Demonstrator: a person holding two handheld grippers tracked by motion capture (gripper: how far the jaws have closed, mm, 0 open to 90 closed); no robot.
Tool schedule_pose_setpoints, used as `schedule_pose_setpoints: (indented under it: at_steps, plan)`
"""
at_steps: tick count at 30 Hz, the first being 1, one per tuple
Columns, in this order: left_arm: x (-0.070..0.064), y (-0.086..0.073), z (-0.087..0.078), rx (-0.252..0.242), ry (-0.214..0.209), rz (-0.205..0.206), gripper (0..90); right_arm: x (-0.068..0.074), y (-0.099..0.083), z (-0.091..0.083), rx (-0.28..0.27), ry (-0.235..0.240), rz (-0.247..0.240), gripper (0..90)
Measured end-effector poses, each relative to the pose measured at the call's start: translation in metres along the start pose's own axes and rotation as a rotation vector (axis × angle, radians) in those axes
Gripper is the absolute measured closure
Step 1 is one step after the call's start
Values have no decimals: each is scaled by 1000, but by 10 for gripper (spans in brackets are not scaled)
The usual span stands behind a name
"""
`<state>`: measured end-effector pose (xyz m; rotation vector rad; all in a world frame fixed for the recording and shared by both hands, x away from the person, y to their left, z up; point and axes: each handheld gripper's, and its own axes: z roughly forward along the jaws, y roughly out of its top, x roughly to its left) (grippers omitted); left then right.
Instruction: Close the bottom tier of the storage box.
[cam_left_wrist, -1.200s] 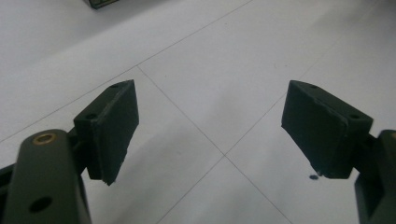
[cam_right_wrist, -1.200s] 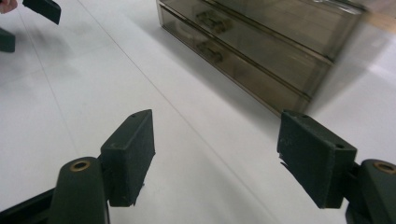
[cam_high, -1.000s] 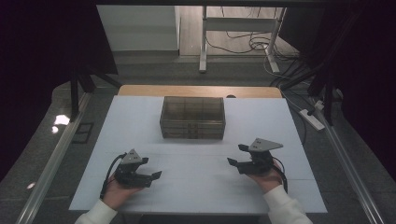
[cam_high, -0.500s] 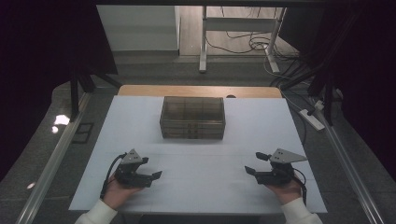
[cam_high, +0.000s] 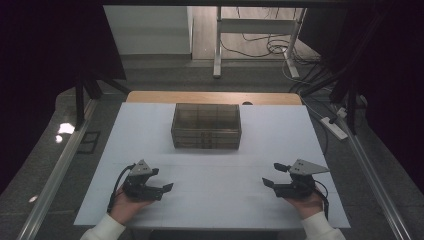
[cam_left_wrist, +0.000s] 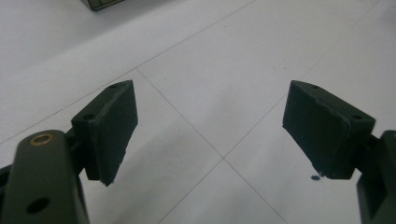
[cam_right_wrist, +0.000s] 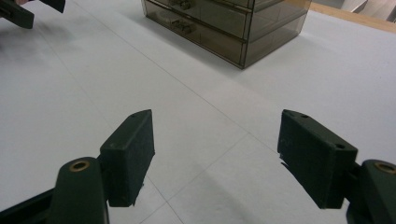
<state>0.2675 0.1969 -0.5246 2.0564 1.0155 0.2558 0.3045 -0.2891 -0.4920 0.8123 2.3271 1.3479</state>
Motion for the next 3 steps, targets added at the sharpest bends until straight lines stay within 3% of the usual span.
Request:
schedule_pose_setpoints:
  at_steps: [3]
  plan:
    - [0,0,1,1,1,-2,180,0,0,0,-3,0,-2,271]
